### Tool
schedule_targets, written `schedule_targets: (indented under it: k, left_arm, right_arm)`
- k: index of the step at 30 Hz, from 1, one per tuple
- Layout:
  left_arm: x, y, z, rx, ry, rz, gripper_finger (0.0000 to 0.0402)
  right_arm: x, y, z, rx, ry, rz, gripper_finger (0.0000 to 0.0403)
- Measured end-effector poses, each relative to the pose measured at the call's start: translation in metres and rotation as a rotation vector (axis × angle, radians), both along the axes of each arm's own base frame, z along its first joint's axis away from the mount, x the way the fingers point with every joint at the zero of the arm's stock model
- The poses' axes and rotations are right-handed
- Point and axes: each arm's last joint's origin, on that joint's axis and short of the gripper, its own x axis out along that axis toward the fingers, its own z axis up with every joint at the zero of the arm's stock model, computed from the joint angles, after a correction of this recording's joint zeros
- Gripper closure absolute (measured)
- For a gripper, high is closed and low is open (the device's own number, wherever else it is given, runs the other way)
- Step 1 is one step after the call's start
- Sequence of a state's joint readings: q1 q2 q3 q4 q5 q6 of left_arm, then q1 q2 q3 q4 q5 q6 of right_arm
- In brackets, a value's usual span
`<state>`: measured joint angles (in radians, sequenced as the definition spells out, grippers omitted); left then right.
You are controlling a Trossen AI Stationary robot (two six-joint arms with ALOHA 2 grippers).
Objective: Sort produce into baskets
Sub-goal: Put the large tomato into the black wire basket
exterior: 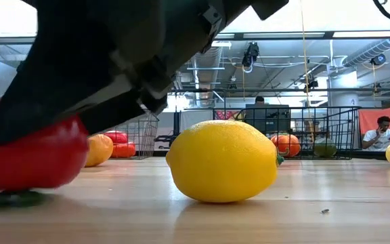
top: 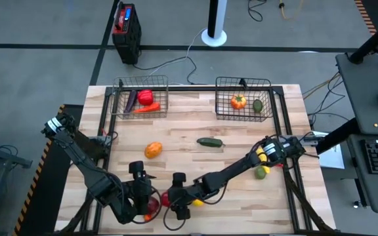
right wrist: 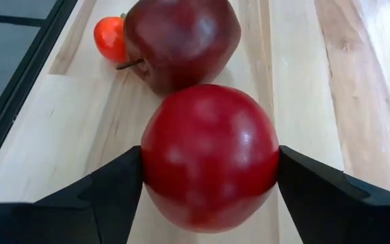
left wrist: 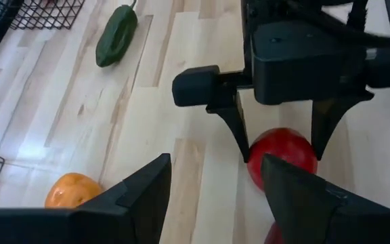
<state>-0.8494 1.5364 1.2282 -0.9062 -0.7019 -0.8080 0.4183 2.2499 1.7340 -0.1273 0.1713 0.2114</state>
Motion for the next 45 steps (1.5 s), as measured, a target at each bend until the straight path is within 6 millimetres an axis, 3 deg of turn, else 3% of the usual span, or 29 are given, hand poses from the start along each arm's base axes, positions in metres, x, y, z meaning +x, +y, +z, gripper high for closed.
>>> schedule_targets:
  k: [6,13,22,28,36,40,45]
  left_arm:
    - [0.001,0.001,0.001,0.065,-0.044,0.005,0.0192]
    - [0.002,0.002,0.003,0.143,-0.072,-0.022,0.0192]
    - [0.018,-0.013,0.002,0.362,-0.166,-0.176,0.0192]
    - [0.039,-0.019,0.003,0.492,-0.222,-0.271,0.0192]
    - [0.054,0.012,0.003,0.566,-0.24,-0.273,0.0192]
    - [0.049,0.034,0.001,0.538,-0.303,-0.322,0.0192]
    - [0.036,0.07,0.007,0.39,-0.522,-0.358,0.0192]
  right_arm:
    - [-0.014,-0.007,0.029,-0.011,-0.006,0.006,0.0096]
    - [-0.054,-0.027,0.052,0.073,-0.124,-0.033,0.0095]
    - [-0.116,-0.066,0.063,0.483,-0.601,-0.085,0.0096]
    - [-0.133,-0.089,0.059,0.772,-0.649,-0.058,0.0097]
    - [-0.13,-0.104,0.062,0.88,-0.622,-0.03,0.0094]
    - [-0.128,-0.117,0.068,0.895,-0.629,-0.008,0.0096]
    - [-0.126,-0.133,0.071,0.91,-0.628,-0.003,0.0093]
